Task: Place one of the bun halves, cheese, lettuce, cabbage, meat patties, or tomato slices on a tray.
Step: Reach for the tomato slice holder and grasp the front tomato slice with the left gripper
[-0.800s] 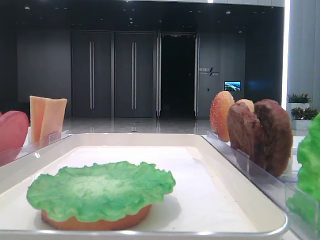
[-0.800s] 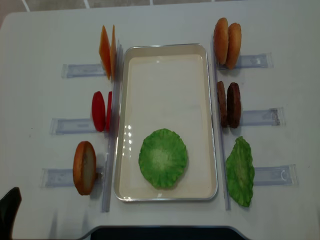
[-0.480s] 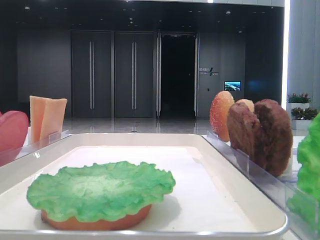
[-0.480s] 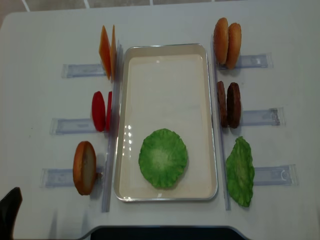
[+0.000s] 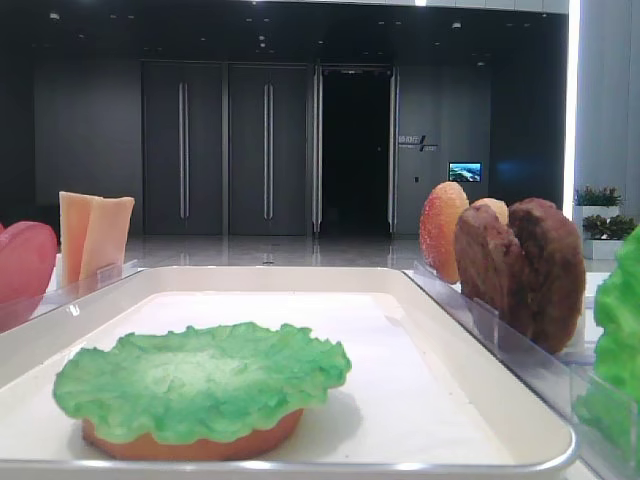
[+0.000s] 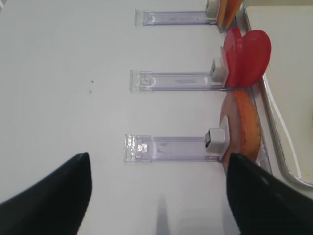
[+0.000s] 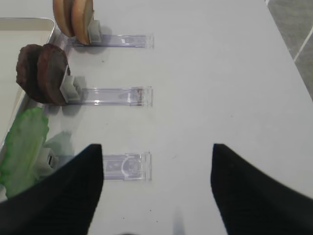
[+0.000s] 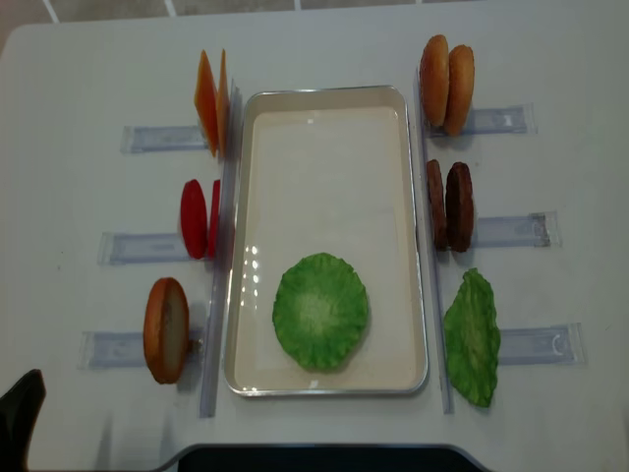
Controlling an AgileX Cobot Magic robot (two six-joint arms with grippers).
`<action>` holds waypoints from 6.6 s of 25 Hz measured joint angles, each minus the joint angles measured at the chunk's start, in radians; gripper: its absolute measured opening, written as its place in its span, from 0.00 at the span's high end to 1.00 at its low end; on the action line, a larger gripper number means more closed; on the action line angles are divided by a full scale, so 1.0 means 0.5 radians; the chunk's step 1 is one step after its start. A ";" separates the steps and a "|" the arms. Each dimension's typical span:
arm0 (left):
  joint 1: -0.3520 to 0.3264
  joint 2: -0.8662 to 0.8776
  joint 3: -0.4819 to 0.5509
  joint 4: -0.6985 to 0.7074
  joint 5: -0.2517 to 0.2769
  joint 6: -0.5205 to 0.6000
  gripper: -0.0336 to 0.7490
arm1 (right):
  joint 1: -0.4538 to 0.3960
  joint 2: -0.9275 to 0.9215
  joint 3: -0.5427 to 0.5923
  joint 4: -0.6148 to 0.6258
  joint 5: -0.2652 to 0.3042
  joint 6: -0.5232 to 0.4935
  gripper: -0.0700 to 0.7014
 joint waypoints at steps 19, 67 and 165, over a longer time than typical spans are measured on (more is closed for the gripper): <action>0.000 0.354 -0.171 -0.046 0.264 0.000 0.26 | 0.000 0.000 0.000 0.000 0.000 0.000 0.29; 0.000 2.729 -1.450 0.029 0.210 -0.044 0.27 | 0.000 0.000 0.000 0.000 0.000 0.000 0.29; -1.052 3.453 -1.468 0.329 -0.160 -0.947 0.83 | 0.000 0.000 0.000 0.000 0.000 0.000 0.29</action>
